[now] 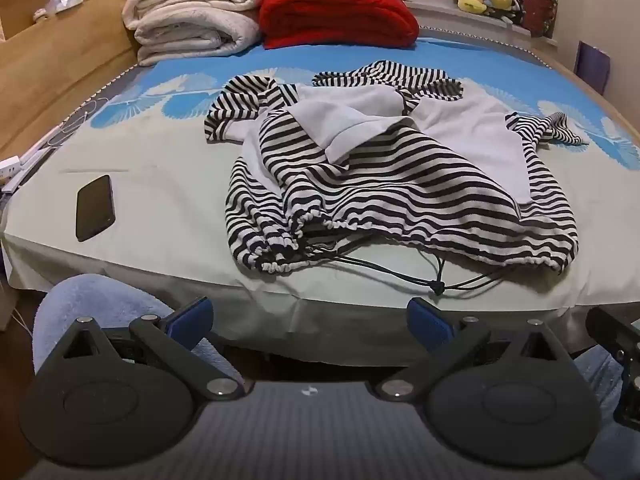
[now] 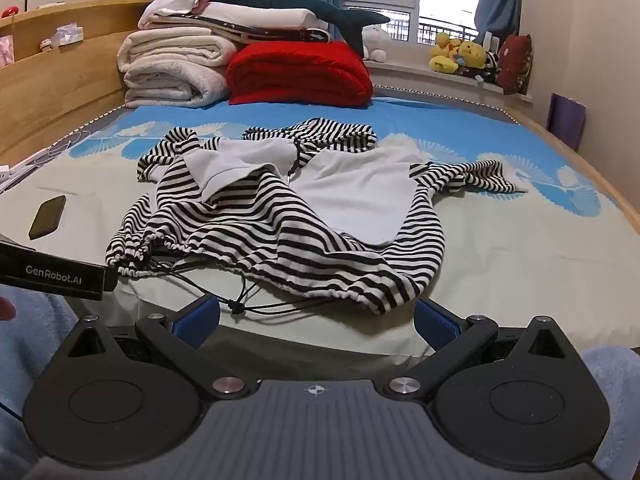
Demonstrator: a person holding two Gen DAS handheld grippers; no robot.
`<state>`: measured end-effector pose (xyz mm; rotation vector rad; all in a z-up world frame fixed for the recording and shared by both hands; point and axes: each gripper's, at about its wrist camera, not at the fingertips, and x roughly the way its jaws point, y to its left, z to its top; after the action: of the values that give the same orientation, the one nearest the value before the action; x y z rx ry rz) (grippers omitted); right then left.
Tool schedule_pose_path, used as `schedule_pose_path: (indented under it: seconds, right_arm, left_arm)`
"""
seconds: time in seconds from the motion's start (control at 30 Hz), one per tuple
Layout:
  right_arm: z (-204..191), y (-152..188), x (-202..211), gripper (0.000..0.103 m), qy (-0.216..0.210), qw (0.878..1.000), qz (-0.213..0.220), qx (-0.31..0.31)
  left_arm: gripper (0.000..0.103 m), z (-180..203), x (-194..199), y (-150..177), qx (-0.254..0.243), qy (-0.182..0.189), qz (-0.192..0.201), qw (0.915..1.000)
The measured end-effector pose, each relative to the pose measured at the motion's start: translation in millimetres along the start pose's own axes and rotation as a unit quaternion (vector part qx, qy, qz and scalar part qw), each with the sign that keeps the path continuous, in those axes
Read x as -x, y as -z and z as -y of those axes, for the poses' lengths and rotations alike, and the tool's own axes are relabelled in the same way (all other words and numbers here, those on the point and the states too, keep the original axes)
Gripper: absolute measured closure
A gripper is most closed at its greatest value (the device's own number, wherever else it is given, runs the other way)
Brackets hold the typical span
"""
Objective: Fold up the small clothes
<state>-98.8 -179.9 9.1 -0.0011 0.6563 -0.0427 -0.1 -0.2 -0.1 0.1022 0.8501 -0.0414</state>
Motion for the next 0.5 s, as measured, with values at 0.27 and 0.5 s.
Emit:
schedule_pose_path:
  seconds: [0.27,0.5]
  right_arm:
    - [-4,1,1,0.001,-0.006,1.0,-0.009,0.002]
    - [-4,1,2,0.001,-0.008,1.0,-0.008,0.004]
  left_arm:
    - [0.0,-4,4,-1,-0.005,0.004,-0.002,1.0]
    - [0.0,3,2,0,-0.012,-0.005,0.0,0.9999]
